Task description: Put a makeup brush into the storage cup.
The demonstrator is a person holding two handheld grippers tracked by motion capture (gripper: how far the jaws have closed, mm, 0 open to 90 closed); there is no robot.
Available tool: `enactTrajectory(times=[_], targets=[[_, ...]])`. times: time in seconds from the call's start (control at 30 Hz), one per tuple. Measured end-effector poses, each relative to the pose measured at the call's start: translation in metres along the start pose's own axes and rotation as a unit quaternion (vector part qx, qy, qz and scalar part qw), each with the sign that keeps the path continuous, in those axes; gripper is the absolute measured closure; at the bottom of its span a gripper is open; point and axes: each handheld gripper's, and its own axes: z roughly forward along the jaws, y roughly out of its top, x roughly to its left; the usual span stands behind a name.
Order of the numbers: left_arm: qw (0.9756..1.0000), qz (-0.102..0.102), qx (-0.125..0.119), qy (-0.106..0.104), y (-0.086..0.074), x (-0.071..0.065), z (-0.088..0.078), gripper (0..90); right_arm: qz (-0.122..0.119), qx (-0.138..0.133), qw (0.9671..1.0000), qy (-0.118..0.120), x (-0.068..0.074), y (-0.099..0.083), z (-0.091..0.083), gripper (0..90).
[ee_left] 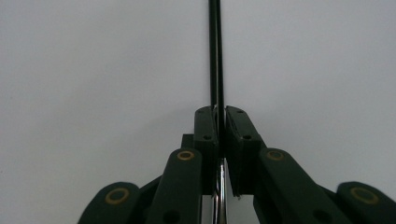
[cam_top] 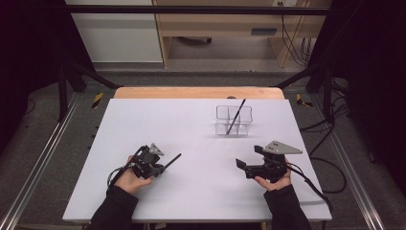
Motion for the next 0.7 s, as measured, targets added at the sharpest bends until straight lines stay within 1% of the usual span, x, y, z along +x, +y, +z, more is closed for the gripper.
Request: enactTrajectory(times=[0.23,0.37,0.53,0.6,0.7], targets=[[1.0000,0.004,0.000,-0.004,0.000,0.001,0.000,82.5,-0.002,0.002,1.0000,0.001,0.000,-0.001,0.001,9.8],[1.0000,0.001,0.001,-0.003,0.000,0.001,-0.001,74.6,-0.002,0.002,1.0000,0.002,0.000,-0.001,0.001,9.8],[0.9999,-0.005,-0.011,0.001,0.002,0.003,-0.007,68.3,-0.001,0.000,1.0000,0.003,0.000,0.000,0.000,9.8],[0.9998,-0.008,-0.017,0.002,0.003,0.004,-0.010,64.3,-0.001,-0.001,1.0000,0.003,0.000,0.000,0.000,9.8],[0.9998,-0.006,-0.018,0.004,0.005,0.004,-0.013,60.0,-0.001,-0.001,1.0000,0.004,0.000,0.000,0.000,9.9]])
